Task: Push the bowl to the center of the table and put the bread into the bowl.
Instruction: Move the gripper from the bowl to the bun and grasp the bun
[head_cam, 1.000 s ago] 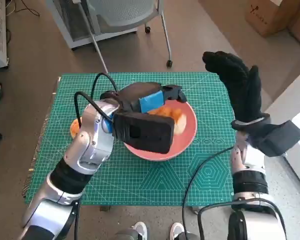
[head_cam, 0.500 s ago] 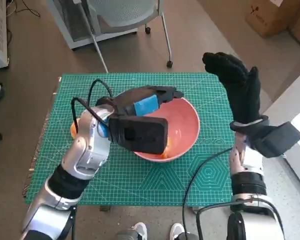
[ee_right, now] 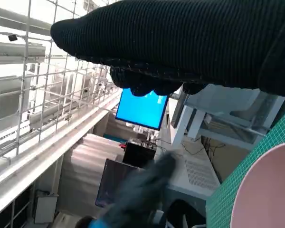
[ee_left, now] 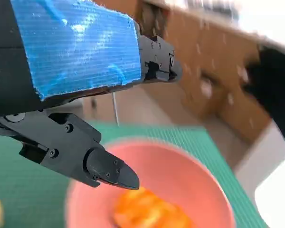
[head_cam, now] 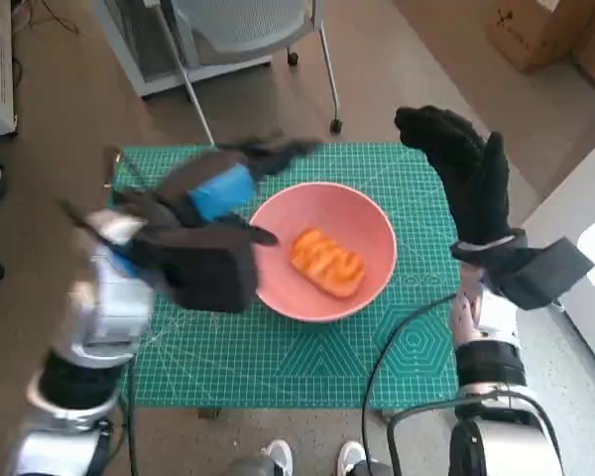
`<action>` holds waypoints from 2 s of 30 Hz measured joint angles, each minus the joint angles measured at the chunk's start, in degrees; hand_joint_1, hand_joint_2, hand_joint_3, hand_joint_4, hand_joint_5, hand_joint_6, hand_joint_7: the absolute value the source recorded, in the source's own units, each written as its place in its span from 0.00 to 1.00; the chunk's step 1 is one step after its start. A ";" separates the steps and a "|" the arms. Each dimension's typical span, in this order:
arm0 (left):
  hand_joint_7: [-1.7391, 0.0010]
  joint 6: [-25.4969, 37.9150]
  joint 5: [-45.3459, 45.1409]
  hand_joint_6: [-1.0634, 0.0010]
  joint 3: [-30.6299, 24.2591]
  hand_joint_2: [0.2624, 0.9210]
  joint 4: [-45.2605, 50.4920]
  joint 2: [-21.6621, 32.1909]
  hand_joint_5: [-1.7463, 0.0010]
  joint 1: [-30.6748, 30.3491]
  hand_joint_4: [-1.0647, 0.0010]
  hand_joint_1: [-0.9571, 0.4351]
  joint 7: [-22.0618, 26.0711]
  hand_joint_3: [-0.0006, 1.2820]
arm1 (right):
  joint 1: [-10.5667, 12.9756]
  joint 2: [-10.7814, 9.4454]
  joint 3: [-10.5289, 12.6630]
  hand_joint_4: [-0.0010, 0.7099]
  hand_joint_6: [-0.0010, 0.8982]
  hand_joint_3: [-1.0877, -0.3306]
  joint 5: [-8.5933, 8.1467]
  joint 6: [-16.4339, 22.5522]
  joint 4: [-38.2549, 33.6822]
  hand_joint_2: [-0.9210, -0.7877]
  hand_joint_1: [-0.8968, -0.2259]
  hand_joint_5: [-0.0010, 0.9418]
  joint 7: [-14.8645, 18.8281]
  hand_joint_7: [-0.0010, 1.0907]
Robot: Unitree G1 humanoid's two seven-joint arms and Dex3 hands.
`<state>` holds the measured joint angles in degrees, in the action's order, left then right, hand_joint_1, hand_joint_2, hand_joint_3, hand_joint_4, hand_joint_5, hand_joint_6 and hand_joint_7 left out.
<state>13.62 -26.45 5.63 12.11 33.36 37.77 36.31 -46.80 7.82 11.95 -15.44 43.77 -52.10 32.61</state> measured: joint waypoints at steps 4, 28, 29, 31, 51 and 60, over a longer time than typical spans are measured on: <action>0.98 1.20 0.02 0.78 -3.06 0.74 2.81 4.75 1.00 -2.09 0.99 0.83 2.06 0.01 | -0.14 0.07 -0.16 0.31 0.39 0.70 0.01 -0.10 -0.25 0.00 0.50 0.00 0.10 0.00; 1.00 9.40 -2.74 0.81 -5.21 0.75 4.56 15.71 1.00 -11.79 1.00 0.84 6.26 0.01 | -2.41 0.08 -0.90 0.31 0.40 0.69 -0.04 -1.14 -2.97 0.00 0.50 0.00 1.35 0.01; 1.00 9.55 -2.75 0.81 -4.97 0.75 4.29 15.69 1.00 -11.79 1.00 0.84 6.09 0.01 | -2.48 0.06 -0.90 0.31 0.40 0.69 -0.04 -1.14 -3.01 0.00 0.50 0.00 1.49 0.01; 1.00 9.77 -2.85 0.81 -4.22 0.76 3.46 15.58 1.00 -11.74 1.00 0.84 5.77 0.01 | -2.64 0.06 -0.89 0.31 0.40 0.69 -0.06 -1.15 -3.11 0.00 0.50 0.00 1.69 0.01; 0.99 5.15 -12.93 0.77 9.92 0.68 -16.96 12.03 1.00 -6.29 0.95 0.66 -0.84 0.00 | -3.09 0.45 -0.15 0.31 0.41 0.70 -0.25 -1.15 -3.38 0.00 0.50 0.00 3.46 0.01; 1.00 2.67 -15.78 0.77 15.12 0.69 -31.50 6.77 0.99 -1.07 0.93 0.65 -4.45 0.00 | -3.04 0.84 0.31 0.31 0.41 0.70 -0.15 -1.11 -2.94 0.00 0.50 0.00 3.44 0.01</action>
<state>16.28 -42.24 20.75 -19.39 40.13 36.70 31.86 -49.84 8.66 12.26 -15.59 42.66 -55.04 36.05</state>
